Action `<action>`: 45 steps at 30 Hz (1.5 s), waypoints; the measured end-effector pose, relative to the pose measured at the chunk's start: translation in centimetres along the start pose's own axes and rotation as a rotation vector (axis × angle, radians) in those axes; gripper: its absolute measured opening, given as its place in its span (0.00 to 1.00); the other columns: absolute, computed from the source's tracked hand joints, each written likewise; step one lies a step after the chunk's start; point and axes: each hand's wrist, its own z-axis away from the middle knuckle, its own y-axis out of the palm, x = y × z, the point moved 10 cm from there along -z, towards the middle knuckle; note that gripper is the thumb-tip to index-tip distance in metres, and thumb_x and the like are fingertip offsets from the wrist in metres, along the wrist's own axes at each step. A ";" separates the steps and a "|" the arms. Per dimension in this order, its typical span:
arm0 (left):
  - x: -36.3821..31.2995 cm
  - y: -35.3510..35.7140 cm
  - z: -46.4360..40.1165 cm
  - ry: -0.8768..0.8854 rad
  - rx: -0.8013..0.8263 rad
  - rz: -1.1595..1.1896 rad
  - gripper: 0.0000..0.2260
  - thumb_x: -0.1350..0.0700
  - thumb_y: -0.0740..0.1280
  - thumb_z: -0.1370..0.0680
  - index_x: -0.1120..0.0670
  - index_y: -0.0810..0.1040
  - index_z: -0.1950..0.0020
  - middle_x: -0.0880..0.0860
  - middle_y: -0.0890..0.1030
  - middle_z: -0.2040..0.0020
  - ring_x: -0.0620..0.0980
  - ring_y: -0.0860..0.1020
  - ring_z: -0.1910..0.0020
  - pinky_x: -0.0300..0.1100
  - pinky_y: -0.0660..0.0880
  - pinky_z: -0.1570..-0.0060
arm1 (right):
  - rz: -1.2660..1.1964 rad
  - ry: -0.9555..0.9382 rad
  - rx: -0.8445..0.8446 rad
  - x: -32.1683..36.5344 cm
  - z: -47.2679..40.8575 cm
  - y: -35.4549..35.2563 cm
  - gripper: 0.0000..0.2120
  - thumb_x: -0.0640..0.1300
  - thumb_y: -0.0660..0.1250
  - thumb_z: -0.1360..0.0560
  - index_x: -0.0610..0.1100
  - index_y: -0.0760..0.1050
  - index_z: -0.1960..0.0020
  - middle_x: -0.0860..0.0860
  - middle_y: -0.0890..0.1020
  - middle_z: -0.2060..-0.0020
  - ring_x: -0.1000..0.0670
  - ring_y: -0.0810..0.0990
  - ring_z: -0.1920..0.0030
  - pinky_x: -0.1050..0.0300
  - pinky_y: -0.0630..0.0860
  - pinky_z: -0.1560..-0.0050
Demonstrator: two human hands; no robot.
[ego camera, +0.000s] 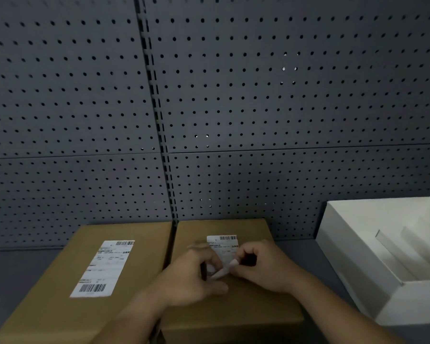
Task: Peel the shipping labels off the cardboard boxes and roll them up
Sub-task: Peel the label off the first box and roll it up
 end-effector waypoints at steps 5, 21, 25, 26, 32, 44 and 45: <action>0.3 0.1 -0.6 0.059 -0.073 0.058 0.08 0.49 0.77 0.30 0.43 0.79 0.61 0.41 0.76 0.55 0.38 0.74 0.54 0.33 0.70 0.57 | 0.030 -0.011 -0.023 -0.2 0.0 0.0 0.10 0.54 0.73 0.26 0.48 0.81 0.56 0.50 0.83 0.60 0.51 0.81 0.58 0.50 0.80 0.56; 1.1 -0.6 -0.8 0.045 -0.159 0.081 0.13 0.38 0.77 0.37 0.43 0.81 0.60 0.41 0.78 0.54 0.40 0.75 0.47 0.42 0.74 0.45 | -0.032 0.000 0.006 -0.3 -0.3 -0.2 0.11 0.60 0.75 0.30 0.53 0.81 0.59 0.59 0.83 0.54 0.59 0.79 0.50 0.62 0.76 0.47; 1.6 -0.6 -1.1 0.036 -0.173 0.068 0.11 0.40 0.76 0.38 0.43 0.80 0.62 0.39 0.79 0.53 0.39 0.74 0.46 0.40 0.73 0.43 | -0.042 0.046 0.020 -1.0 -0.5 0.0 0.11 0.62 0.74 0.31 0.55 0.81 0.56 0.61 0.82 0.53 0.61 0.79 0.48 0.58 0.77 0.44; 1.6 -0.6 -1.1 0.038 -0.175 0.071 0.11 0.40 0.76 0.37 0.43 0.81 0.62 0.38 0.79 0.52 0.39 0.74 0.46 0.40 0.73 0.44 | -0.039 0.048 0.028 -1.0 -0.6 0.0 0.12 0.61 0.74 0.31 0.54 0.82 0.55 0.63 0.82 0.52 0.62 0.78 0.48 0.59 0.77 0.44; 2.4 -0.4 -1.3 0.017 -0.192 0.125 0.10 0.42 0.75 0.33 0.45 0.82 0.58 0.39 0.79 0.52 0.41 0.76 0.47 0.43 0.75 0.46 | -0.024 0.039 0.035 -1.1 -0.6 0.1 0.12 0.59 0.74 0.32 0.52 0.79 0.56 0.60 0.82 0.55 0.59 0.77 0.51 0.59 0.75 0.48; 2.5 -0.5 -1.4 -0.029 -0.184 0.143 0.13 0.36 0.71 0.36 0.42 0.80 0.60 0.38 0.78 0.52 0.40 0.76 0.49 0.40 0.72 0.45 | 0.007 -0.011 0.007 -1.3 -0.7 0.0 0.05 0.55 0.76 0.31 0.62 0.80 0.60 0.67 0.82 0.50 0.63 0.78 0.45 0.63 0.73 0.42; 2.6 -0.5 -1.4 -0.033 -0.188 0.144 0.15 0.36 0.72 0.37 0.44 0.80 0.59 0.38 0.78 0.52 0.40 0.76 0.49 0.40 0.72 0.45 | 0.002 -0.001 -0.007 -1.4 -0.8 -0.1 0.04 0.56 0.75 0.30 0.60 0.81 0.59 0.64 0.83 0.51 0.63 0.78 0.47 0.62 0.74 0.43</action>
